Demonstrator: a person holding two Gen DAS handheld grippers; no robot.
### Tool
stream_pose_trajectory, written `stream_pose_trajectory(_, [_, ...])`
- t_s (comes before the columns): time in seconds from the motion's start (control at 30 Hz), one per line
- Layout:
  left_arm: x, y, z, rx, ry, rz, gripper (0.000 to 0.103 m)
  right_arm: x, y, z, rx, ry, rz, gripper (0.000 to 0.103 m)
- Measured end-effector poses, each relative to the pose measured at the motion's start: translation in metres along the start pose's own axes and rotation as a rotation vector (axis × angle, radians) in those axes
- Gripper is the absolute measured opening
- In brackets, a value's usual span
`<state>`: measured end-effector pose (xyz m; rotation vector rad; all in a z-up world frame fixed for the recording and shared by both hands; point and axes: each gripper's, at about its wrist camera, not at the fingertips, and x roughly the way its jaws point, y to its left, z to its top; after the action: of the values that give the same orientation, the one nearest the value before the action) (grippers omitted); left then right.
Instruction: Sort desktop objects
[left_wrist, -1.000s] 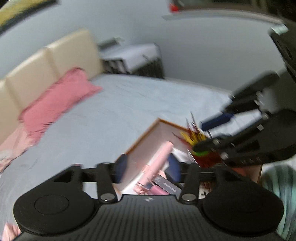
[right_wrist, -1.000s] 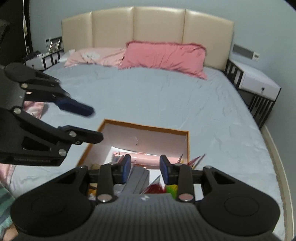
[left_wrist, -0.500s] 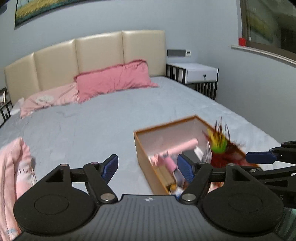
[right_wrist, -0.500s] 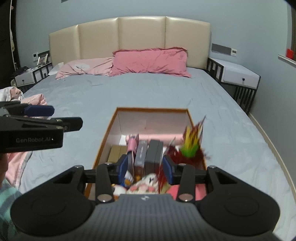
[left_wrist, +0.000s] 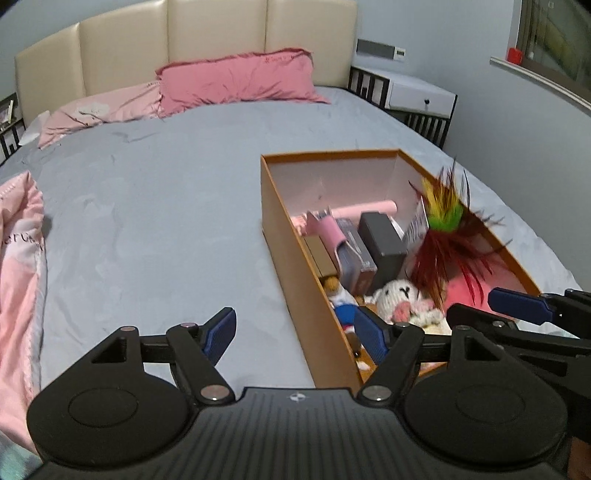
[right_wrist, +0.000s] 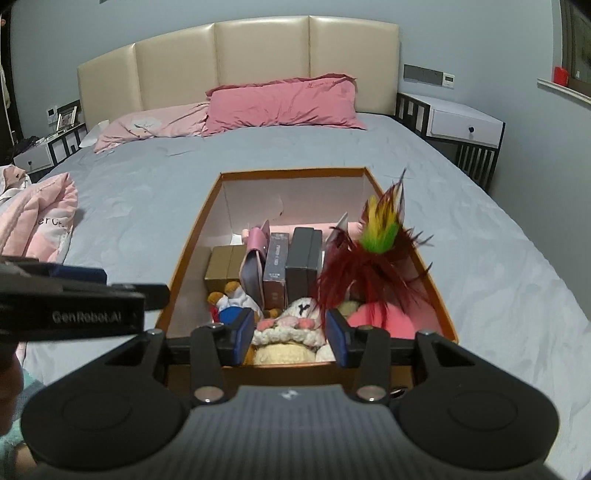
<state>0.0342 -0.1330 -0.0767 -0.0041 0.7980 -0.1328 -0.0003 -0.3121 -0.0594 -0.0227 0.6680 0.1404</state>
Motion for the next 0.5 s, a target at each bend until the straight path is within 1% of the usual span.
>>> stream_pose_trajectory(0.13, [0.007, -0.004, -0.002, 0.015, 0.021, 0.010, 0.083, 0.008, -0.004, -0.002, 0.010, 0.020, 0.006, 0.045])
stream_pose_trajectory(0.27, [0.014, -0.008, -0.005, 0.028, 0.048, 0.000, 0.083, 0.015, -0.005, -0.004, 0.005, 0.037, 0.006, 0.046])
stream_pose_trajectory(0.37, [0.018, -0.011, -0.008, 0.041, 0.068, 0.016, 0.083, 0.018, -0.003, -0.005, -0.010, 0.039, 0.005, 0.047])
stream_pose_trajectory(0.5, [0.022, -0.008, -0.009, 0.028, 0.089, 0.014, 0.083, 0.020, -0.001, -0.006, -0.018, 0.041, 0.000, 0.048])
